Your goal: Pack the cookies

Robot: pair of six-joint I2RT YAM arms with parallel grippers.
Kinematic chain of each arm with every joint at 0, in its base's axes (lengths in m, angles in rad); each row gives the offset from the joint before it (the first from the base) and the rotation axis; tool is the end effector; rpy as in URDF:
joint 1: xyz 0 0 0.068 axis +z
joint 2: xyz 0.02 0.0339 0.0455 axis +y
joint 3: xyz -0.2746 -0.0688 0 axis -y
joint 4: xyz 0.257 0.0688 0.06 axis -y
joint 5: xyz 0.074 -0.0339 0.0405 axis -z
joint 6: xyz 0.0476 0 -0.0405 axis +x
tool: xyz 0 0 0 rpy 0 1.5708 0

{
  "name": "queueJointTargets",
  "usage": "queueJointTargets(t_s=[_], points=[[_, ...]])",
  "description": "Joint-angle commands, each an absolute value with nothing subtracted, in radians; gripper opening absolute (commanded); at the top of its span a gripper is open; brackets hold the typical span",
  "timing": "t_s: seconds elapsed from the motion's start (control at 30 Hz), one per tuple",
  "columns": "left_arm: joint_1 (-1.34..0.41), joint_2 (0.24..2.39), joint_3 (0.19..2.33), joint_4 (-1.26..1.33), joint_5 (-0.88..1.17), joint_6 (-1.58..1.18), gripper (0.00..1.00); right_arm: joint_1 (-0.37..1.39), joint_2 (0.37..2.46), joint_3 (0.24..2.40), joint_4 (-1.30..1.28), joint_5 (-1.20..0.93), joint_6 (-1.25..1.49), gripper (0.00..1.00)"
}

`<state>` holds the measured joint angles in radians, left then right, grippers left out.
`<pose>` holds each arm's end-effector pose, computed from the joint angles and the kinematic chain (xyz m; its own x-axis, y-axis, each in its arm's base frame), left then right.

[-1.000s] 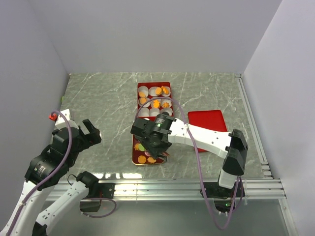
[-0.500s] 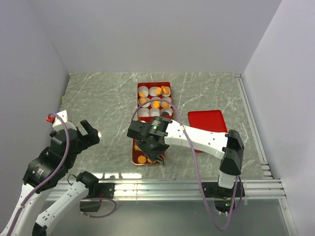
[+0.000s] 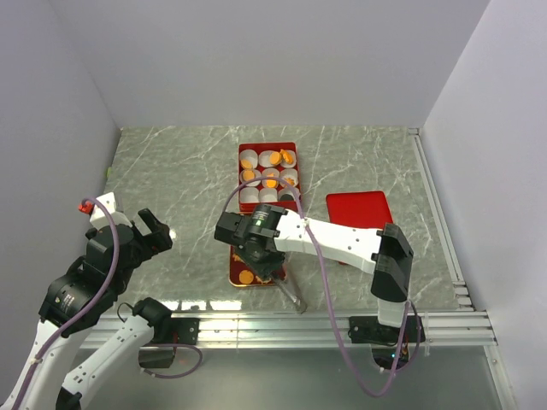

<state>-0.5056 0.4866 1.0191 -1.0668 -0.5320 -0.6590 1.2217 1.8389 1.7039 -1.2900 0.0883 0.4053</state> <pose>0.0705 -0.0114 0.3655 -0.3739 -0.3962 -0.8386 -0.2448 0.9143 -0.3228 0.1316 0.3492 0.2830 -0.6783 -0.7153 -0.1679 -0.7227 0.6908 -0.0229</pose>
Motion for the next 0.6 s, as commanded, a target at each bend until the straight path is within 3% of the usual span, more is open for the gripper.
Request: queueJointTargets(t_s=[0.0,0.1,0.37,0.43,0.47,0.5,0.57], points=[[-0.508,0.477,1.040,-1.060,-0.549,-0.669,1.00,1.232,1.845,1.743,-1.267,0.090,0.402,0.37],[-0.508,0.476,1.039,-1.061,-0.549,-0.667,0.99,1.230,1.842,1.741,-1.267,0.109,0.405,0.31],[-0.508,0.477,1.039,-1.060,-0.548,-0.667,0.99,1.200,1.827,1.729,-1.272,0.127,0.403,0.32],[-0.509,0.476,1.039,-1.061,-0.548,-0.667,1.00,1.197,1.821,1.732,-1.281,0.140,0.400,0.39],[-0.508,0.474,1.039,-1.062,-0.549,-0.667,0.99,1.195,1.807,1.727,-1.281,0.146,0.396,0.45],[-0.508,0.472,1.040,-1.062,-0.549,-0.669,0.99,1.196,1.798,1.708,-1.275,0.141,0.388,0.58],[-0.508,0.471,1.040,-1.062,-0.549,-0.669,0.99,1.198,1.754,1.668,-1.226,0.091,0.358,0.66]])
